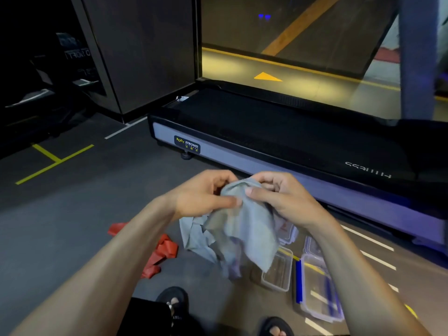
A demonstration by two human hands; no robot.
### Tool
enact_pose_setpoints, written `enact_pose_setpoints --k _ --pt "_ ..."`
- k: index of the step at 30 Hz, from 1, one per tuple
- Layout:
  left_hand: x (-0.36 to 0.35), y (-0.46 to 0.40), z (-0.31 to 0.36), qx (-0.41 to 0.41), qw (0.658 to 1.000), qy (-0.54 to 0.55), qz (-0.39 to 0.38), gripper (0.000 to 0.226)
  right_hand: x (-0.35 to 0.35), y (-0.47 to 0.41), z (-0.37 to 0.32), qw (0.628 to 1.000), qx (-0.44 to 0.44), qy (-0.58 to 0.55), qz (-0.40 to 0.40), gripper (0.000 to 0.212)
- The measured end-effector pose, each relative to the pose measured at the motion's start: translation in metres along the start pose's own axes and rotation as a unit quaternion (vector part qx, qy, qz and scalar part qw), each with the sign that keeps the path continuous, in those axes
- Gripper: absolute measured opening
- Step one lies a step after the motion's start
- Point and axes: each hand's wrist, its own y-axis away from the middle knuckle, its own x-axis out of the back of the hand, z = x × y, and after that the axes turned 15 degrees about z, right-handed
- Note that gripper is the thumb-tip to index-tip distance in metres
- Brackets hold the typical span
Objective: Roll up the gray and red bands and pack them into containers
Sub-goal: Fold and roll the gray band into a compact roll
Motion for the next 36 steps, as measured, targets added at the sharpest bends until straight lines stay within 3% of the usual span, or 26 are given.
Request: enact_pose_setpoints --k 4,7,11,14,16,19,22,25,27,32,35,36 --pt "0.008 0.003 0.007 0.019 0.998 0.038 0.046 0.027 0.013 0.001 0.005 0.999 -0.042 -0.020 -0.020 0.018" --pt "0.008 0.005 0.009 0.015 0.994 0.060 0.093 0.047 0.017 0.004 0.007 0.998 -0.065 -0.016 -0.019 0.005" --pt "0.009 0.004 0.010 -0.007 0.990 -0.046 0.130 0.049 0.017 0.001 0.009 0.993 -0.054 -0.084 0.068 0.021" --pt "0.013 0.003 0.000 -0.053 0.982 -0.159 0.091 0.056 0.014 0.001 0.007 0.982 -0.002 -0.132 0.133 0.019" --pt "0.013 0.002 -0.007 -0.043 0.975 -0.216 0.032 0.048 0.014 0.002 0.006 0.981 0.088 -0.062 0.160 0.016" --pt "0.001 0.006 -0.011 -0.011 0.965 -0.262 -0.029 0.029 0.006 0.007 -0.002 0.978 0.161 0.065 0.112 0.019" --pt "-0.012 0.005 -0.004 -0.069 0.978 -0.195 0.016 0.029 -0.004 0.010 -0.004 0.964 0.197 0.154 0.088 0.019" --pt "-0.013 0.003 0.006 -0.120 0.986 -0.088 0.070 0.020 -0.005 0.007 0.000 0.963 0.189 0.162 0.103 0.017" --pt "-0.012 0.003 0.008 -0.137 0.983 -0.083 0.088 0.016 -0.001 0.004 0.003 0.968 0.169 0.151 0.107 0.014" --pt "0.005 0.001 0.002 -0.111 0.984 -0.078 0.111 0.023 0.015 0.004 0.006 0.983 0.116 0.132 0.060 0.013" --pt "0.014 0.000 -0.002 -0.096 0.985 -0.035 0.142 0.006 0.024 0.003 0.012 0.982 0.105 0.144 0.067 0.016" --pt "0.015 -0.001 -0.002 -0.098 0.982 -0.033 0.155 0.013 0.025 0.003 0.013 0.982 0.103 0.142 0.074 0.019"
